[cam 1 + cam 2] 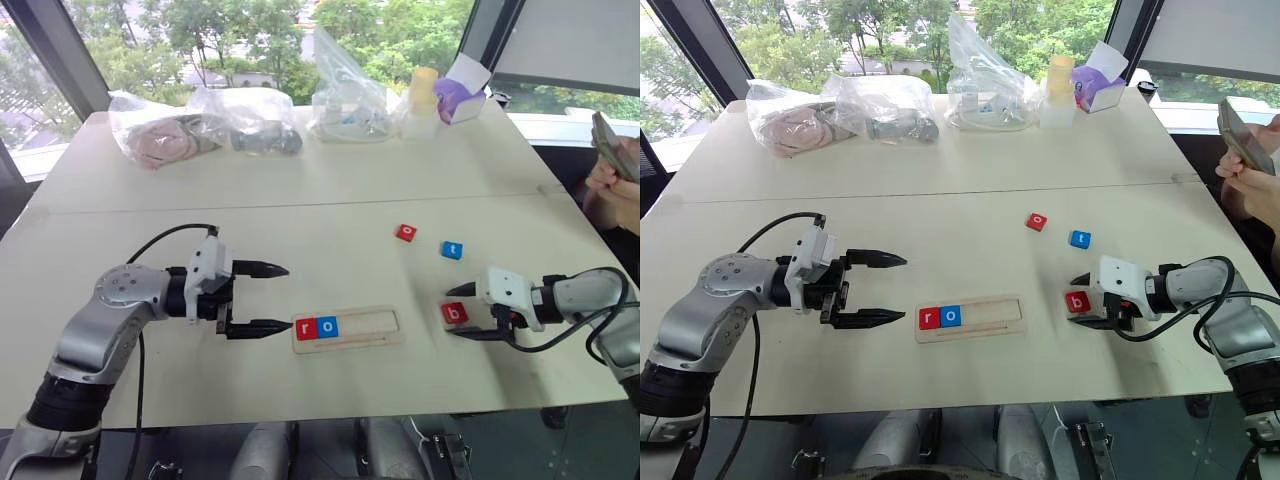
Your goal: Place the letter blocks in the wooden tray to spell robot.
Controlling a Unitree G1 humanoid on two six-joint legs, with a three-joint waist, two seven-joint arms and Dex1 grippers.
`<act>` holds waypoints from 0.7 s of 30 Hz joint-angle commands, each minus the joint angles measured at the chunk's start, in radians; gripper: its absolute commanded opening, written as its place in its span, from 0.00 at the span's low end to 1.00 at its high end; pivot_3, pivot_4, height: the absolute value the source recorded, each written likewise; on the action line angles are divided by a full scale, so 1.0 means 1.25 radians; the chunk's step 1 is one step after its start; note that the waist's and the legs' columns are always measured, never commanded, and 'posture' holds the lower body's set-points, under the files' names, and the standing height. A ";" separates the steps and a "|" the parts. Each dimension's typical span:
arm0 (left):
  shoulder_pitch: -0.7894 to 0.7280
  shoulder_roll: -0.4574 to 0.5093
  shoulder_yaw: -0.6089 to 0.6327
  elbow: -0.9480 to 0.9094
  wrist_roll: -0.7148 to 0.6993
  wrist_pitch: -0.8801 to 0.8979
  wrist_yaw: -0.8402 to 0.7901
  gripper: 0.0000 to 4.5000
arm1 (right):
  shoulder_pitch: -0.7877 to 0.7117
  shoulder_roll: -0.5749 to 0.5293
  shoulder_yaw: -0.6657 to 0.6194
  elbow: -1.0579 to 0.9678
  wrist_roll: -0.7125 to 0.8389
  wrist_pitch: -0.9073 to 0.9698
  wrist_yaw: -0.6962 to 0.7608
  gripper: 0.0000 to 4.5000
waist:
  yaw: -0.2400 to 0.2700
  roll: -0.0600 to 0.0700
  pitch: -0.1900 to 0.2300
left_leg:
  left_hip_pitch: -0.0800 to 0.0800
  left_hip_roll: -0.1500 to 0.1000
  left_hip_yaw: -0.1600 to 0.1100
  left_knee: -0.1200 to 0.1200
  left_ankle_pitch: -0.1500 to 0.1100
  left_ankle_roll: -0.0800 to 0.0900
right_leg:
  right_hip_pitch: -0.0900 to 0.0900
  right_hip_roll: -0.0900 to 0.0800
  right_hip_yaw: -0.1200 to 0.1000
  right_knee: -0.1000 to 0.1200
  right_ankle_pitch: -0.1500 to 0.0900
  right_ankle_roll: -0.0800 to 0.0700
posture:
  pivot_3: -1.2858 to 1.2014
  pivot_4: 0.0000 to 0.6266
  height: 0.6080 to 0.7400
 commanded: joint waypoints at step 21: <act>-0.015 0.005 0.013 -0.009 -0.010 -0.005 0.009 1.00 | -0.139 0.126 0.188 -0.380 0.002 0.330 -0.043 0.26 | 0.003 0.000 0.000 | -0.001 -0.001 -0.001 0.000 0.000 0.000 | -0.001 -0.001 0.000 0.000 0.000 0.000 | 0.52 0.24 1.00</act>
